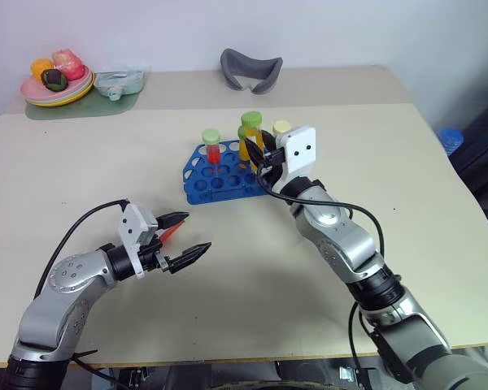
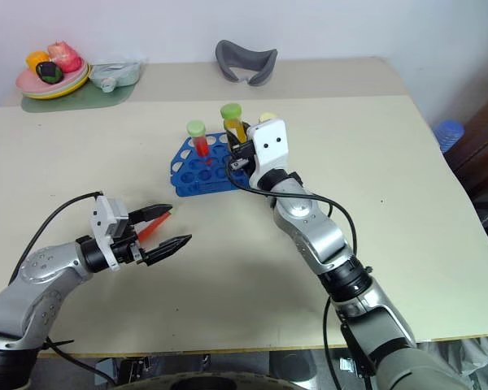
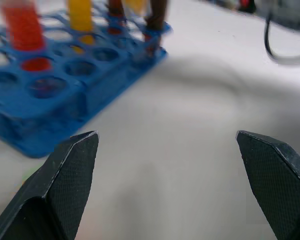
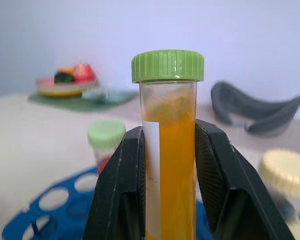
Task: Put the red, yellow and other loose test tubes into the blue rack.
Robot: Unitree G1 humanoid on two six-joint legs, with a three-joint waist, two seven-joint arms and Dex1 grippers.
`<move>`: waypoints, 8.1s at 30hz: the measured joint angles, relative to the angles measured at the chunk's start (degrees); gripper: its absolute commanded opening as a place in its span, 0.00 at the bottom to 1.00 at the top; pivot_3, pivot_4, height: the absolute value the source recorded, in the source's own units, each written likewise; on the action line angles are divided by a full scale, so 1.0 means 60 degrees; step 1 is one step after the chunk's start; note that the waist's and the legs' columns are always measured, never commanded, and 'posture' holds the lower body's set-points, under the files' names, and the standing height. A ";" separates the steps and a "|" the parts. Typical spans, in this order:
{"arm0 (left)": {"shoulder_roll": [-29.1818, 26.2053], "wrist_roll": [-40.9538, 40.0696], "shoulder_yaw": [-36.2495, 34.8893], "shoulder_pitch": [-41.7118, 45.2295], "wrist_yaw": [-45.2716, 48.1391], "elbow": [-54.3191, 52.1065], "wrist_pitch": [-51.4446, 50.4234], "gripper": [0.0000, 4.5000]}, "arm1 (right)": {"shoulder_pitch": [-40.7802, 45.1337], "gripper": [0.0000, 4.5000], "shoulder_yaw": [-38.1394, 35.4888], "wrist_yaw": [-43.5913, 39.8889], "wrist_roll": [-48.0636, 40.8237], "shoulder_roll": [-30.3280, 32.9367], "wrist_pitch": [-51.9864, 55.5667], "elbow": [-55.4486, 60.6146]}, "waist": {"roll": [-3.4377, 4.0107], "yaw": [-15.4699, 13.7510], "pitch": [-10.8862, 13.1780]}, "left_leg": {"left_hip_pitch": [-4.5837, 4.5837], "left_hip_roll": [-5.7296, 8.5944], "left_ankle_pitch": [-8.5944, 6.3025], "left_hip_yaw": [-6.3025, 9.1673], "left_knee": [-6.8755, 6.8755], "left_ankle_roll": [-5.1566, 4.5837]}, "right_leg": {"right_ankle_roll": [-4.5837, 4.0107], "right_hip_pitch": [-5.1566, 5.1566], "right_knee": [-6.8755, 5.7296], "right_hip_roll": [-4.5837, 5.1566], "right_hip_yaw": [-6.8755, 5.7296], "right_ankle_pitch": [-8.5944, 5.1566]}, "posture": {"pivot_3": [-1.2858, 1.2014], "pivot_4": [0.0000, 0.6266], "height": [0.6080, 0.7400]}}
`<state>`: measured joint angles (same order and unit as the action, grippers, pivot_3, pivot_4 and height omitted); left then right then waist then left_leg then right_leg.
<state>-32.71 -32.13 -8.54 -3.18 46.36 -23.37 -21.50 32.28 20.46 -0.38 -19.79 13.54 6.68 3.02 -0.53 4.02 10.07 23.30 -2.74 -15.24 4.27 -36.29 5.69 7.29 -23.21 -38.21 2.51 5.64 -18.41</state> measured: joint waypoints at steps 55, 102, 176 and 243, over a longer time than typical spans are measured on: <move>-0.0721 -0.0397 -0.0824 0.0747 -0.1183 -0.0289 -0.1236 1.00 | -0.0708 0.94 -0.1994 -0.3517 0.1623 -0.0644 -0.1067 0.1277 | 0.0005 0.0000 -0.0001 | -0.0028 0.0002 0.0007 0.0004 0.0000 0.0014 | 0.0000 0.0022 -0.0021 0.0001 0.0001 0.0000 | 0.52 0.24 1.00; -0.3213 -0.1846 0.4292 0.7661 -0.4951 0.1451 -1.1756 0.61 | -0.3459 0.95 -0.1661 -0.6977 0.0265 0.3190 0.2234 0.4549 | -0.0013 -0.0054 0.0007 | -0.0089 0.0008 0.0005 0.0035 0.0002 0.0009 | 0.0001 0.0111 0.0013 -0.0009 -0.0016 -0.0003 | 0.52 0.24 1.00; 0.3895 0.3441 0.1956 0.4233 -0.3409 0.4903 0.4560 0.31 | -0.4294 0.95 -0.2814 -0.5534 0.0171 0.2463 0.2371 0.3761 | -0.0018 -0.0254 -0.0001 | -0.0131 0.0016 0.0004 0.0016 0.0005 0.0009 | 0.0004 0.0152 0.0026 0.0006 -0.0009 -0.0001 | 0.52 0.24 1.00; 0.4158 0.3077 0.1766 0.4589 -0.2997 0.5227 0.3531 0.27 | -0.4652 0.95 -0.3003 -0.5549 0.0122 0.2506 0.2606 0.4041 | -0.0016 -0.0263 -0.0002 | -0.0133 0.0016 0.0004 0.0016 0.0006 0.0009 | 0.0004 0.0156 0.0028 0.0004 -0.0009 -0.0001 | 0.52 0.24 1.00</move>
<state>-7.76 -13.67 2.06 24.36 28.38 8.00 -0.32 4.36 2.44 -33.67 -19.05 28.58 22.32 27.26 -0.63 2.44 10.06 22.49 -2.64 -15.22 4.37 -36.25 5.75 7.31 -22.27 -38.05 2.53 5.58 -18.41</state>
